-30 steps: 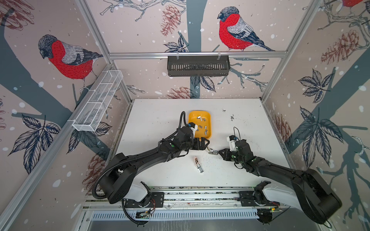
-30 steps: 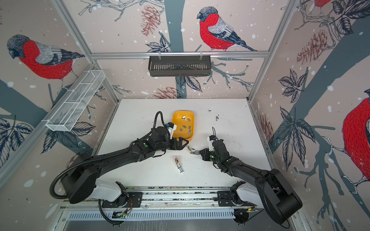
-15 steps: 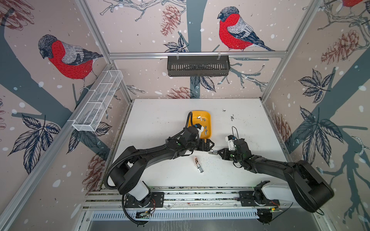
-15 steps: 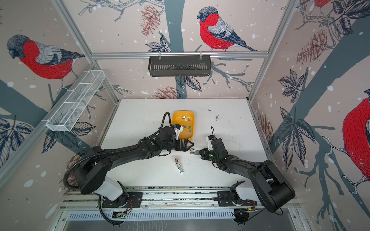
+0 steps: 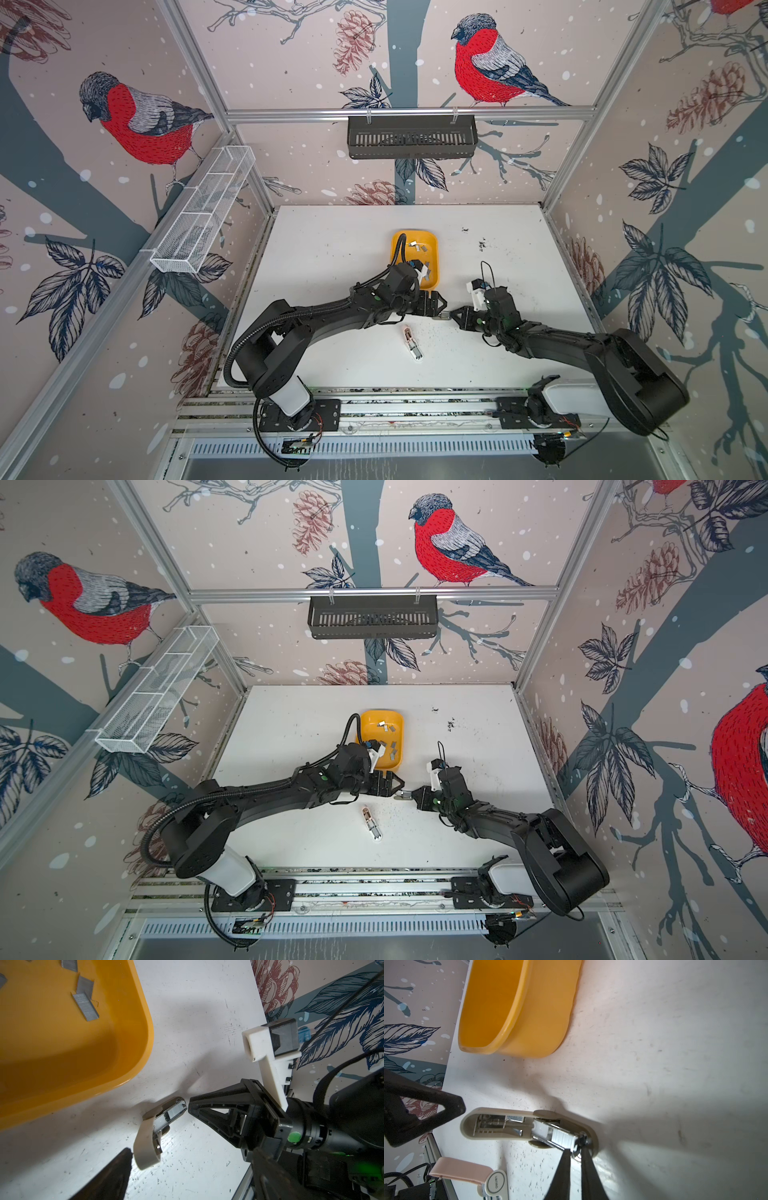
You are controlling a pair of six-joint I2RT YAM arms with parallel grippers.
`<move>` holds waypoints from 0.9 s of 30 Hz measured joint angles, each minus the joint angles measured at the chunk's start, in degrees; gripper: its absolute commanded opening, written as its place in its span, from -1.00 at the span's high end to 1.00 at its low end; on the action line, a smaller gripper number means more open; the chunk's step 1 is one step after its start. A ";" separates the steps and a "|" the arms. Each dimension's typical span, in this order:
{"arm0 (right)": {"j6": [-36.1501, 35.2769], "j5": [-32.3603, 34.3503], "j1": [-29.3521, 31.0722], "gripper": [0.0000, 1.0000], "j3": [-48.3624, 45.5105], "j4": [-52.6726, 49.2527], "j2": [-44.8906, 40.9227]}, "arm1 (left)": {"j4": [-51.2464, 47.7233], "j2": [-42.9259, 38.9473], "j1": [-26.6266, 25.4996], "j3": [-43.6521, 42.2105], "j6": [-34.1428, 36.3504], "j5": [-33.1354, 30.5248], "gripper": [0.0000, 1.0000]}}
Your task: Load the staples into the stapler
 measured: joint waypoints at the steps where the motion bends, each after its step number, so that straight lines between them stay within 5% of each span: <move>1: 0.00 0.00 -0.11 0.71 0.00 0.07 -0.13 | -0.55 -0.15 0.00 0.09 -0.17 -0.20 -0.80; 27: 0.02 -0.76 -0.24 0.79 0.85 2.40 3.52 | -4.44 2.29 -0.52 3.65 -3.41 1.79 -0.77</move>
